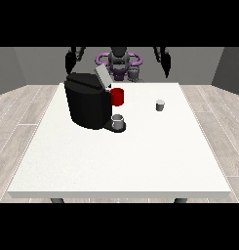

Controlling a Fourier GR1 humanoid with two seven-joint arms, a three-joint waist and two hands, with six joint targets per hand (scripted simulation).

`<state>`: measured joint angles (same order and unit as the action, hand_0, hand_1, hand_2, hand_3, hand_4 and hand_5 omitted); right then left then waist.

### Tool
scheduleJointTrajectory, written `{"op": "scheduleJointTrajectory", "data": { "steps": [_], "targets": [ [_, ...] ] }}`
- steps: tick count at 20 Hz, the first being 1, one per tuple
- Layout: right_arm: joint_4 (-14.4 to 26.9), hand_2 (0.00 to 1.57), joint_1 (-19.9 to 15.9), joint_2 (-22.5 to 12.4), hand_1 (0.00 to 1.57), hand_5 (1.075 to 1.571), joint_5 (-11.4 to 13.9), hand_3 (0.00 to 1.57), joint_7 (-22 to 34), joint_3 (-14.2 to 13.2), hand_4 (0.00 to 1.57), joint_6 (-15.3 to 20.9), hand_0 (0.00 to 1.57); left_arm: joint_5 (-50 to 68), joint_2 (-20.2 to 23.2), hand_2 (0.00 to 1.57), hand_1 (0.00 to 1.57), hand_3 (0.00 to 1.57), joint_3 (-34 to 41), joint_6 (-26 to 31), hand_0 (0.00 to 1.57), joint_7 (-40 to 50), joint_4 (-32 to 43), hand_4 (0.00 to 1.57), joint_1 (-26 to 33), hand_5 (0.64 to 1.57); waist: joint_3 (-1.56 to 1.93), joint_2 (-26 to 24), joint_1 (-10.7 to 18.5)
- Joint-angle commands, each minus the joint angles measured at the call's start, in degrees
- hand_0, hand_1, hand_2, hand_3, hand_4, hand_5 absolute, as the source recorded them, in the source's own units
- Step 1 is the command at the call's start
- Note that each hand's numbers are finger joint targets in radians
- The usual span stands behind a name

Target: Insert the coffee pod into the coffee machine and close the lid

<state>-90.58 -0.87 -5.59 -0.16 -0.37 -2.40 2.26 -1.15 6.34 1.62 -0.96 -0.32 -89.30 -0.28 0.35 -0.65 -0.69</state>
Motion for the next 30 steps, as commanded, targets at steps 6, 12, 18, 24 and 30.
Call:
{"op": "scheduleJointTrajectory", "data": {
  "steps": [6, 12, 18, 24, 30],
  "targets": [
    [4.5, 0.00, 0.7, 1.7, 0.00, 1.571, -2.3, 0.00, -2.6, 0.7, 0.33, -3.2, 0.00, 7.6, 2.2, 0.00, 0.00, 0.00, -0.3, 11.7, 0.00, -2.0, -0.9, 0.72, -2.4, 1.571, -0.35, 0.1, 0.9],
    [6.5, 0.00, 1.0, 4.2, 0.00, 1.571, -3.3, 0.00, -10.1, -1.3, 0.35, -1.4, 0.00, 4.5, 6.5, 0.00, 0.00, 0.00, 0.7, 14.1, 0.00, -2.6, 0.7, 0.62, -3.0, 1.571, -0.33, 0.2, 0.9],
    [3.6, 0.00, -0.2, 4.3, 0.00, 1.571, -3.2, 0.00, -9.5, 1.2, 0.34, -3.3, 0.00, -4.4, 11.9, 0.00, 0.00, 0.00, 3.1, 9.5, 0.00, -1.9, 9.6, 0.00, -9.3, 1.571, -0.33, 5.2, -5.2],
    [3.7, 0.00, -4.6, 2.2, 0.00, 1.571, -4.7, 0.00, -13.9, -0.3, 0.40, -5.9, 0.00, -9.2, 18.1, 0.00, 0.00, 0.00, 5.4, 10.5, 0.00, -10.5, 19.4, 0.00, -13.1, 1.571, -0.37, 12.8, -7.1],
    [1.3, 0.00, -4.9, 4.5, 0.00, 1.571, -1.8, 0.00, -9.4, 3.4, 0.49, -3.1, 0.00, -18.4, 18.4, 0.00, 0.00, 0.00, 3.0, 3.7, 0.00, -11.5, 27.8, 0.00, -16.9, 1.571, -0.39, 15.1, -10.9]
  ]
}}
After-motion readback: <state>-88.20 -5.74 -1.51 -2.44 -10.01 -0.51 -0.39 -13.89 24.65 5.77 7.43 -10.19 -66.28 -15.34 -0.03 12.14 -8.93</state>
